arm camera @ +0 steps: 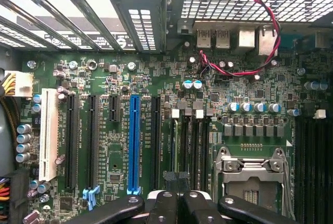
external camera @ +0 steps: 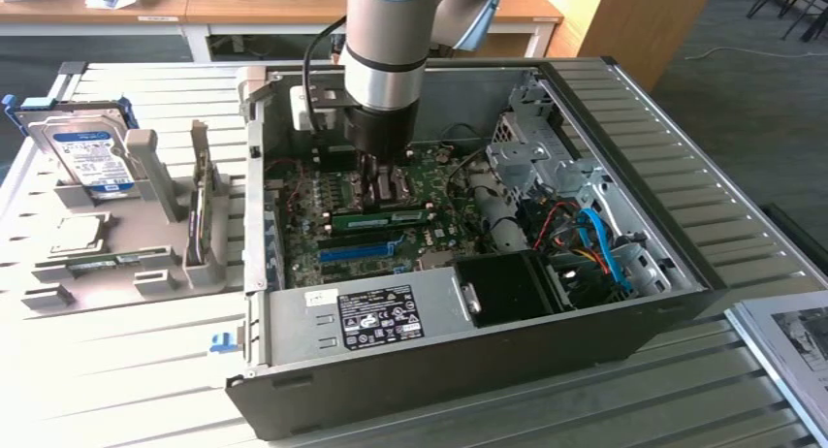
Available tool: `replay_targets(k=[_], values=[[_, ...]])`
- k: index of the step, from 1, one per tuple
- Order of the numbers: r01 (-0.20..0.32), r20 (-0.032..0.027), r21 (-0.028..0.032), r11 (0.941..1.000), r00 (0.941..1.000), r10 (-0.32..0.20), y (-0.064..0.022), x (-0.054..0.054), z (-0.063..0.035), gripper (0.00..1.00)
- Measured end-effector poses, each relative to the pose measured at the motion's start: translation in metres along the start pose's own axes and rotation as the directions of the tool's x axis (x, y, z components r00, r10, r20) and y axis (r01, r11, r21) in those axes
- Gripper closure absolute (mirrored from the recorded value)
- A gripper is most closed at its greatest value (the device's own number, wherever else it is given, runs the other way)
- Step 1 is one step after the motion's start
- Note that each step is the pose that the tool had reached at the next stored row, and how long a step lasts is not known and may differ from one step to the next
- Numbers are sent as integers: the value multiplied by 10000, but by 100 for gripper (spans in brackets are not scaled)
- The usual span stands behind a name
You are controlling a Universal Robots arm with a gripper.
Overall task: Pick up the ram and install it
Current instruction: 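Press down the ram until it locks into place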
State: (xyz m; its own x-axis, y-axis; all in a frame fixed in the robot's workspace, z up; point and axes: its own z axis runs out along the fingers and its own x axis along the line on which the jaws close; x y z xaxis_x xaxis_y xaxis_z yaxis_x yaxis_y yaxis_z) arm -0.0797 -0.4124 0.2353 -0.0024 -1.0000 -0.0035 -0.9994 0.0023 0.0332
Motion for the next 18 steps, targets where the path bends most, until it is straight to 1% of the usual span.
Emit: replay_targets(k=[10,18], values=[[0,1,15,10000,10000,0,-1,1,41,90],[1,4,19,10000,10000,-1,-2,0,54,90]])
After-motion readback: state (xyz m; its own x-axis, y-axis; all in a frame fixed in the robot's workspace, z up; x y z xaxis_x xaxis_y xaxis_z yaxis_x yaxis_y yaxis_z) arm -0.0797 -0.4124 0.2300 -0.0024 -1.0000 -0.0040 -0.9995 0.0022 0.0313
